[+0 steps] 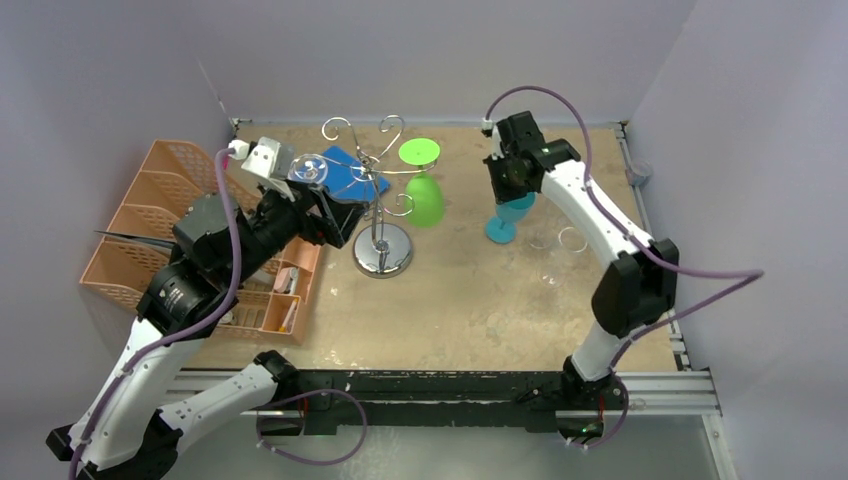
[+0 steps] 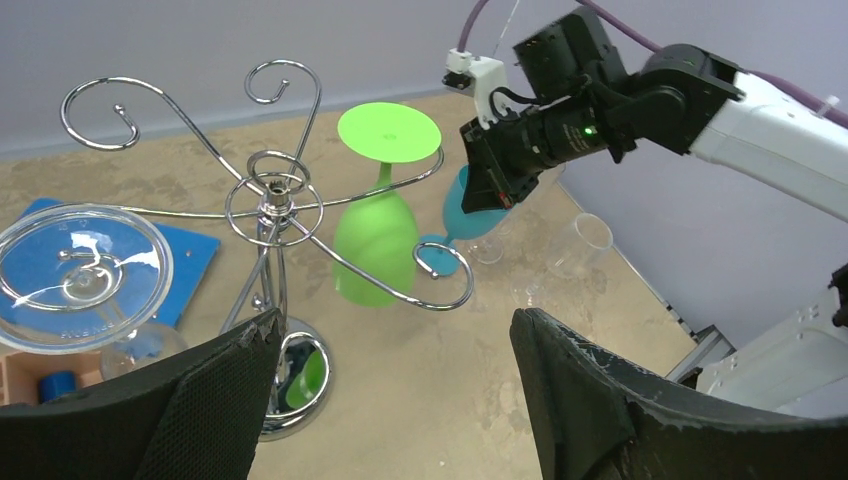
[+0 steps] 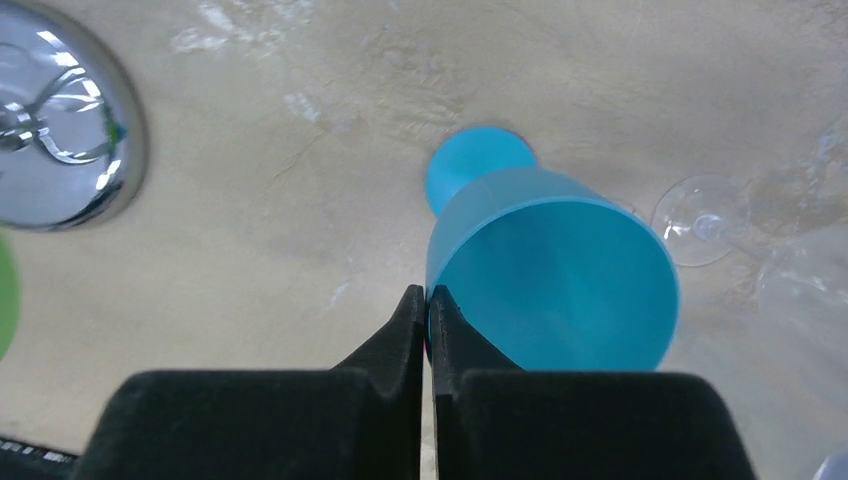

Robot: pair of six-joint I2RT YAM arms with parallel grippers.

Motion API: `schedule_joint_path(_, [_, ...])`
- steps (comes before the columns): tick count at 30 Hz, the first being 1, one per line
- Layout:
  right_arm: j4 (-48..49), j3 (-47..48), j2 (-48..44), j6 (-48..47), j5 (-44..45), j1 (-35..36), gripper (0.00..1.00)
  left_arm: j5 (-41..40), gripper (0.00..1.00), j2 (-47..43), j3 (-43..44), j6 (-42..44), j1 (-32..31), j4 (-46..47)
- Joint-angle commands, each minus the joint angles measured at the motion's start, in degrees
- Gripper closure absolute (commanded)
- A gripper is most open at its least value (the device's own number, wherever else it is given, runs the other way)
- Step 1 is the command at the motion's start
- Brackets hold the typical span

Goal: Place the wine glass upside down on the wine glass rack

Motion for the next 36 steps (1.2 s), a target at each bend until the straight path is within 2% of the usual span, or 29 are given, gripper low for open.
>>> schedule_joint_path(1, [6.31,-4.50,-13.89,2.91,-5.92,0.86,1.00,0.93,0.18,-0.42,1.46,-4.07,-0.21,3.78])
schedule_joint_path(8, [17.44,-14.59,-30.07,5.51,-6.83,1.44,1.00,0.27,0.18,0.24,1.31,-13.46,-0.23,7.35])
schedule_joint_path(14, [29.01,-23.29,-42.15,6.25,-7.88,1.53,1.00,4.60,0.18,5.02,3.94,-20.28,-0.18,10.82])
schedule_joint_path(17, [36.09,-27.03,-47.58,6.42,-7.76,1.53,1.00,5.35,0.23,7.61,3.01,-29.27,-0.21,15.30])
schedule_joint_path(20, [41.53,-29.03,-50.03,6.76,-7.35,1.53,1.00,6.12,0.25,11.22,3.10,-36.22,-0.23,19.35])
schedule_joint_path(24, [43.69,-28.02,-51.35,7.50,-7.22,1.53,1.00,8.92,0.26,15.27,3.03,-44.20,-0.21,25.05])
schedule_joint_path(31, [55.40,-29.89,-54.78,11.70,-9.13,1.53,1.00,7.81,0.28,18.73,1.57,-59.44,-0.19,34.18])
schedule_joint_path(34, [59.80,-30.20,-55.04,13.56,-10.90,1.49,1.00,9.23,0.42,21.68,4.23,-61.64,-0.26,37.74])
schedule_joint_path(36, [61.83,-30.04,-55.00,14.61,-11.92,1.53,1.00,9.30,0.44,23.97,7.96,-61.49,-0.98,36.58])
